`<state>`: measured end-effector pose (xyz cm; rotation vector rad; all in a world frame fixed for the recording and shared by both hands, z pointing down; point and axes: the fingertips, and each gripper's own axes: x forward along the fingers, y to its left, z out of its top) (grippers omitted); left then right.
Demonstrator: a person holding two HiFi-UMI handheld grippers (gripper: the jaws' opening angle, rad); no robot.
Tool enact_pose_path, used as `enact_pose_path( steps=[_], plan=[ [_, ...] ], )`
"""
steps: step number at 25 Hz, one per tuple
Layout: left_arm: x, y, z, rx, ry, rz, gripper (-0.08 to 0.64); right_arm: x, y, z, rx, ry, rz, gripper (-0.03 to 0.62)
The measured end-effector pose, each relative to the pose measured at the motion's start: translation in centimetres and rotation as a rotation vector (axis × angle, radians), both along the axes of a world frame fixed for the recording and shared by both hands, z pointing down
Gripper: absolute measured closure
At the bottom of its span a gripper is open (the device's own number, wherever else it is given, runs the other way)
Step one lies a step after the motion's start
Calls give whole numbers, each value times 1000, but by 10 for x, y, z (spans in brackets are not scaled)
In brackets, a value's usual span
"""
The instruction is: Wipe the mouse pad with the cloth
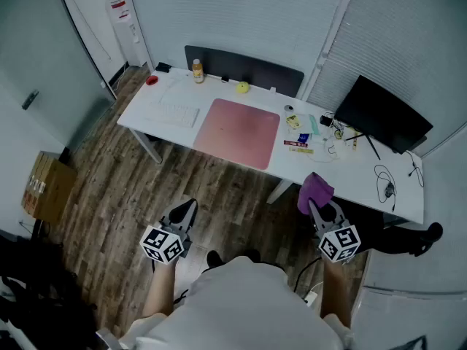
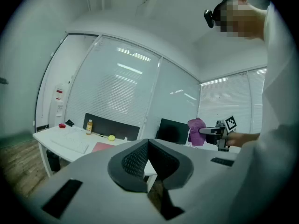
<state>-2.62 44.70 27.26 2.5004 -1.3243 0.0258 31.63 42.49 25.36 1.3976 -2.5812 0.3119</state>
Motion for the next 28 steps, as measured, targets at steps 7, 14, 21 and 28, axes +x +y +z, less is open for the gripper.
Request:
enact_pose_path(
  steps=[7,14,21,28],
  plan=[
    [-1,-6,0,6,1,3,543,-2,-6,-3,7,9,3,508],
    [-5,-7,0,7,-6,17,542,-14,-5,-7,10,2,-5,508],
    [-20,-4,4,-4,-13,33,543,-25,-3,-1,-2,1,36,508],
    [-45,6,12,-11,-17,67,543,-47,5,5,-7,-18,95,508]
  ],
)
